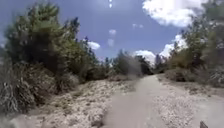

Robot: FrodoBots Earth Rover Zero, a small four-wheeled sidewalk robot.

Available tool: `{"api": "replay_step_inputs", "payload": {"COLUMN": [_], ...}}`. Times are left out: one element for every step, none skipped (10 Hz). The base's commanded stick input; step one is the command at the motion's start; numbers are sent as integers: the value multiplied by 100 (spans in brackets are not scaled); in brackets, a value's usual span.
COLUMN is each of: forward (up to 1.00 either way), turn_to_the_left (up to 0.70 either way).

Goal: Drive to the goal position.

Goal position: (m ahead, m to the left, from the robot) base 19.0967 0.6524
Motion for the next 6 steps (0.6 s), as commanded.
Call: {"api": "replay_step_inputs", "payload": {"forward": [45,45,45,45,45,45], "turn_to_the_left": [0,0,0,0,0,0]}}
